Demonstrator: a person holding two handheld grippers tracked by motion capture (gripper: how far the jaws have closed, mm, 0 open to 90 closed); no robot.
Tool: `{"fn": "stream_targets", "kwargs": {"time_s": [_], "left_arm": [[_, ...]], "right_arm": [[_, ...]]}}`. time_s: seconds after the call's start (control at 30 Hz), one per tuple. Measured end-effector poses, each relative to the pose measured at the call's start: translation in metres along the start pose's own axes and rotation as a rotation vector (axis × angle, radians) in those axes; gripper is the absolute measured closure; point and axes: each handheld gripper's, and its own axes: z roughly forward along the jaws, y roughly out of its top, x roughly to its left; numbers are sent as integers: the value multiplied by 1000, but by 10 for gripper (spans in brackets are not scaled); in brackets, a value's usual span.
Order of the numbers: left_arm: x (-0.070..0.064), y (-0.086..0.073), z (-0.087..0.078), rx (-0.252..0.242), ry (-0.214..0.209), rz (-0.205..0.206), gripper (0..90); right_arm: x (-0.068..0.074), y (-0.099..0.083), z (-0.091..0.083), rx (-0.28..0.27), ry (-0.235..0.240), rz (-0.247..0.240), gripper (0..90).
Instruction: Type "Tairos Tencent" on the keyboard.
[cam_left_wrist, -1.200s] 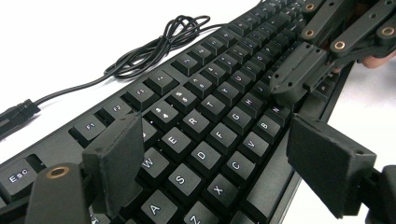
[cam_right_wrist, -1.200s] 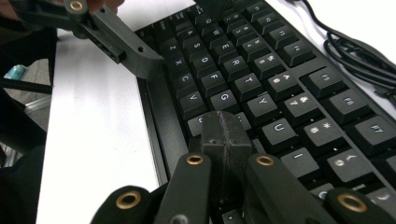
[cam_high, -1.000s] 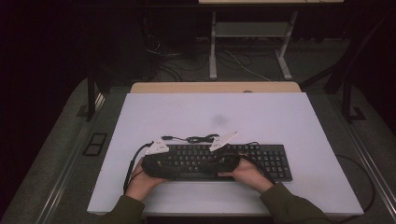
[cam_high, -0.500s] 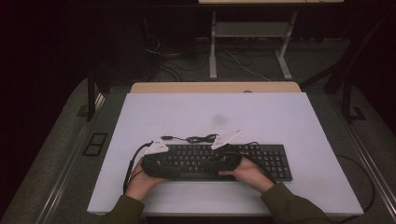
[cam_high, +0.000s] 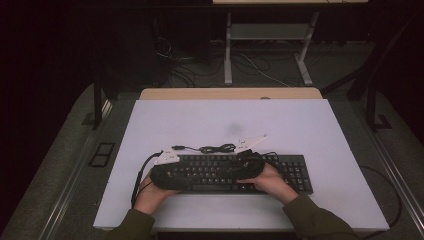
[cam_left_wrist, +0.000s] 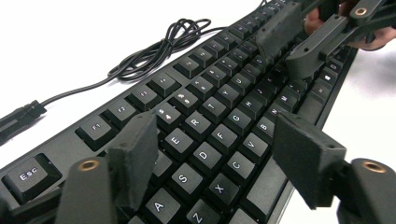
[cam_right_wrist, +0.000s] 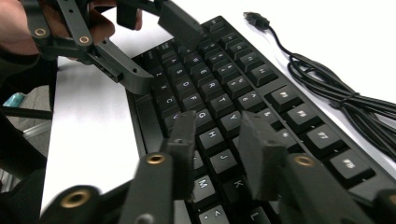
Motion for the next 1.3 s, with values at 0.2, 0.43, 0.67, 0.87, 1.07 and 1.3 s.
{"fn": "stream_targets", "kwargs": {"time_s": [0.2,0.43,0.67,0.87,1.07,1.3], "left_arm": [[0,0,-1,2,-1,5,394],[0,1,-1,10,-10,11,495],[-3,2,0,27,-24,18,617],[-5,2,1,44,-40,23,781],[-5,3,2,66,-53,25,890],[-7,2,6,84,-65,26,890]], "right_arm": [[-5,-2,-5,-20,-22,12,509],[-10,-4,-10,-26,-56,22,387],[-14,-5,-13,-34,-94,26,323],[-16,-6,-15,-35,-111,29,300],[-17,-7,-16,-37,-123,34,287],[-18,-7,-16,-36,-131,31,280]]}}
